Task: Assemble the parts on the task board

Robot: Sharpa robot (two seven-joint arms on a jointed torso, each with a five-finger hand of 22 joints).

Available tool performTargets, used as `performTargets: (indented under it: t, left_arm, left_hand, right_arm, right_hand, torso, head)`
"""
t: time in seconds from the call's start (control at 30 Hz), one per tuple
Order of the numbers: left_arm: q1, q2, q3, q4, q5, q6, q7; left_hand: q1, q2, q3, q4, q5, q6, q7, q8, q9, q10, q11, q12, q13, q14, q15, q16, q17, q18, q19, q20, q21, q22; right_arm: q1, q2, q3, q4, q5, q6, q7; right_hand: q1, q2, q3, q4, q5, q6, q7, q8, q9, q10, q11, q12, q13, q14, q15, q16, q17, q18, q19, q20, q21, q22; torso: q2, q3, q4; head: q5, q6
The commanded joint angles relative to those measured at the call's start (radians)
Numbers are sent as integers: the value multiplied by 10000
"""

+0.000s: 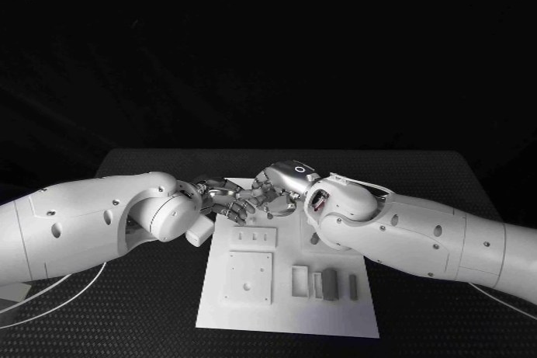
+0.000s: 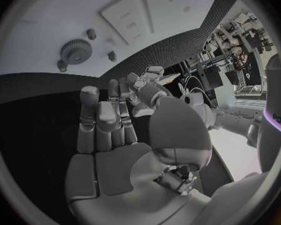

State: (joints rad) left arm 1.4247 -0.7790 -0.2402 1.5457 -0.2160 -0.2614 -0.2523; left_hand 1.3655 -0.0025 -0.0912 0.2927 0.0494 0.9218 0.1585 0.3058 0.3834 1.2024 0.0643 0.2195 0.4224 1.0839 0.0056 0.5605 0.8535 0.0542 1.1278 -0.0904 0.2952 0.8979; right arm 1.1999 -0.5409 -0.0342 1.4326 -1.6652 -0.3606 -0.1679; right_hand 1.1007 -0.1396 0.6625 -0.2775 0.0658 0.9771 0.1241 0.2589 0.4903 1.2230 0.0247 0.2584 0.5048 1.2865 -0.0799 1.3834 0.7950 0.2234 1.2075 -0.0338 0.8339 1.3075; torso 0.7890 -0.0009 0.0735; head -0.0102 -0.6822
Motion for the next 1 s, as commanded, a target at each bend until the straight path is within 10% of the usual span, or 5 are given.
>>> performTargets:
  t: [0.03, 1.0]
  left_arm:
    - [7, 39, 11, 8, -67, -67, 65]
    - [8, 45, 13, -43, -180, -146, -18]
  left_hand:
    - [73, -35, 46, 8, -7, -28, 6, -40, 12, 13, 33, -51, 13, -6, 42, 3, 11, 187, -3, 20, -60, 18]
    - [126, -28, 73, 10, -7, -27, 8, -38, 16, 14, 37, -66, 26, -4, 43, 4, 14, 184, 5, 22, -68, 31]
  right_arm:
    - [-2, 39, 5, 85, 13, 59, 248]
    - [-8, 5, 5, 181, 252, -101, 338]
  right_hand:
    - [91, 4, -16, -61, 16, -280, 181, -39, -3, 436, 96, -43, -12, -21, 41, -63, -10, 384, -14, -16, -55, 166]
    - [295, -72, -15, -93, 16, -741, 399, -242, -162, 135, 310, -510, -326, -3, 248, -50, -19, 384, -9, -18, -86, 177]
  torso:
    - [-2, 1, 5]
    - [4, 3, 1]
  head:
    - [10, -7]
    - [-93, -21]
